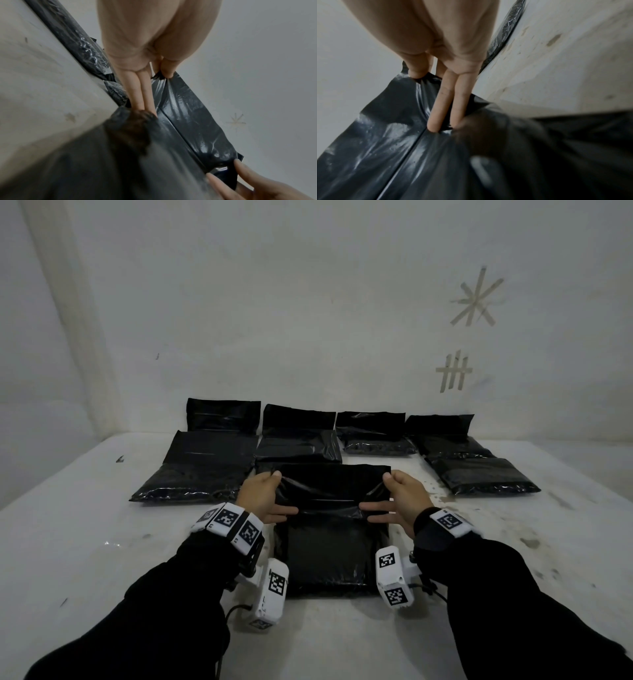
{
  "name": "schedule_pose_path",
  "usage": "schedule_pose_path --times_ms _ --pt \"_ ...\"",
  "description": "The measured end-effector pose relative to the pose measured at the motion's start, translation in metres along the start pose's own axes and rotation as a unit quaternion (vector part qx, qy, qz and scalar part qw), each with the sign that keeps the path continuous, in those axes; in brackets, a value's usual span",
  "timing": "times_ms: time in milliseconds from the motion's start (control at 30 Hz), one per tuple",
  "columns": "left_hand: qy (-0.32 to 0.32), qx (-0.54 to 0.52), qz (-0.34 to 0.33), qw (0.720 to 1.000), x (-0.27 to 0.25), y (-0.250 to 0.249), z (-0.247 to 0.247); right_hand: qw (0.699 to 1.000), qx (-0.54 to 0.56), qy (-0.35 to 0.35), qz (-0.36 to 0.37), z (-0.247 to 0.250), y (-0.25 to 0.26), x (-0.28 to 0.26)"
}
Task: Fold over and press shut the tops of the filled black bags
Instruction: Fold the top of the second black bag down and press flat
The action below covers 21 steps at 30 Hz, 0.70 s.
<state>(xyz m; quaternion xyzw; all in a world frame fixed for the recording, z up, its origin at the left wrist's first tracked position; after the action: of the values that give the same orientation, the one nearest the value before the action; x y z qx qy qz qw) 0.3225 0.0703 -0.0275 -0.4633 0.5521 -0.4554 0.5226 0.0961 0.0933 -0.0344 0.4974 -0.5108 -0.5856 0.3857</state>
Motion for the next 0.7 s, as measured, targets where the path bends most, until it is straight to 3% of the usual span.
schedule_pose_path --times_ms 433,700 --pt "0.015 -0.008 0.033 0.999 -0.002 0.005 0.002 1.000 0.008 0.006 -0.014 0.004 -0.002 -0.004" --pt "0.062 0.014 0.024 0.998 -0.005 0.006 0.014 0.994 0.034 0.082 -0.062 0.015 -0.003 -0.016"
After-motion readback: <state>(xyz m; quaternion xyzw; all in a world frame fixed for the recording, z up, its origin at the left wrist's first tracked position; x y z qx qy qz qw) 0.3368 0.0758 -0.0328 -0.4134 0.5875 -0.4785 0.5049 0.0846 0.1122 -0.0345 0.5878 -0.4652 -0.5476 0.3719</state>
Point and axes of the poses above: each hand's wrist, its own x-axis towards the middle knuckle, its own z-axis out of the back of the hand, y = z × x, the point moved 3 cm from there along x, towards the middle knuckle, and after that the axes turned 6 degrees about -z, right-handed, at the moved point
